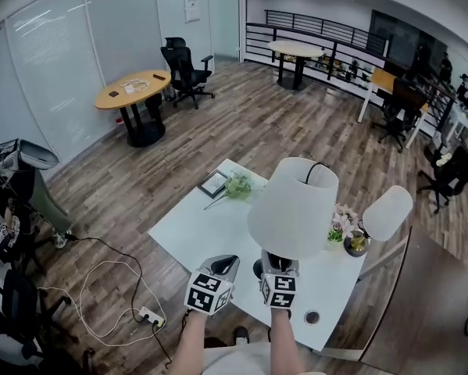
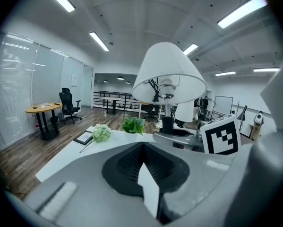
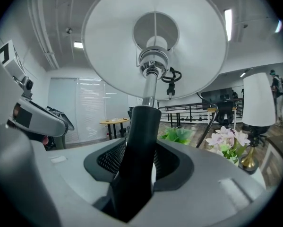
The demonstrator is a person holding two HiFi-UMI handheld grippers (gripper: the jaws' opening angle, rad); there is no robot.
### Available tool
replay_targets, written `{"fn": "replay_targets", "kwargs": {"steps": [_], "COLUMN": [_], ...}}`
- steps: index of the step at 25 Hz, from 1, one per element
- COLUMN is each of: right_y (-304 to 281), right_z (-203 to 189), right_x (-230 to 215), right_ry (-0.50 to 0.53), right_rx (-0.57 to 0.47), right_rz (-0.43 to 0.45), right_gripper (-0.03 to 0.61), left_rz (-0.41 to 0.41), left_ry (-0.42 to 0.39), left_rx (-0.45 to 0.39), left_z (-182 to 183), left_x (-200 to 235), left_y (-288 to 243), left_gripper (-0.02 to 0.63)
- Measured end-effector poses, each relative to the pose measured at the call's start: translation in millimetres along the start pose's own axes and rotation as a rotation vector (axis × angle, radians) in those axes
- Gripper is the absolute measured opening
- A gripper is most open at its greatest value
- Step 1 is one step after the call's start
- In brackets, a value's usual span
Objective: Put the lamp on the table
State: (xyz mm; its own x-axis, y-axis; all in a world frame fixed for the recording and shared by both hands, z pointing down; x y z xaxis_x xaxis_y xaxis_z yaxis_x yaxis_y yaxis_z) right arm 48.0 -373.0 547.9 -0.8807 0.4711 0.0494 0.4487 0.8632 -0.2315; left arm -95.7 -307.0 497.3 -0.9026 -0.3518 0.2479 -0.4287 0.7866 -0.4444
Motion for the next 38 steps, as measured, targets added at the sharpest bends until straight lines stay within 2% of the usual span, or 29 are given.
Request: {"fn": "replay_targets", "kwargs": {"steps": [7,17,23,30,33,38], "right_y": [7,10,20,19,18,25], "right_z": [-16,-20,-15,-17,-21,-33], "right_x": [-28,-32,-11,31,48,81], "right_ry": [-0.029,-0.058,-0.086,-0.119,-0.139,-0.213], "right_rx": [0.040,0.080,0.080,0.084,0.090,0.107], "right_rz": [-0.078,-0.237,-0.354,-0.450,-0.498,-0.569], "right_gripper": [0.198,0.198,0.198,0.198,0.196,0.196], "left_rz": [-0.077,-0.220,-0.326,-0.404,-0.445,-0.526], "left_ry": [-0.007,-0.059,-0.123,-0.175,-0.202,-0.203], "left_rx": [0.024,0.058,0.105,0.145,0.165,0.221], "left_z": [0,10,14,11,3,-23], "left_x": [-14,3,22,62,70,75], "left_y": [-25,-38,-21,-7,-4,3], "left_gripper": [0.000,0.000,0.000,0.000,0.000,0.000]}}
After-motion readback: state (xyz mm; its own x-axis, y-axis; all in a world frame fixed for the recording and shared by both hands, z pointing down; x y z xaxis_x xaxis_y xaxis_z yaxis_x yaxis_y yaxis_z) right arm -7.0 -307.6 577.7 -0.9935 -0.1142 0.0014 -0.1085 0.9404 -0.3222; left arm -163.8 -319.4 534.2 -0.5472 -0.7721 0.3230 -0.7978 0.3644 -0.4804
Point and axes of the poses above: the fingertips, and each gripper's own axes: y backward along the fingers, x to its left, z out of its top, the point moved 6 cm from there along y, backward along the fingers, and after that the axes turned 8 degrees about y, right-handed, at the moved point
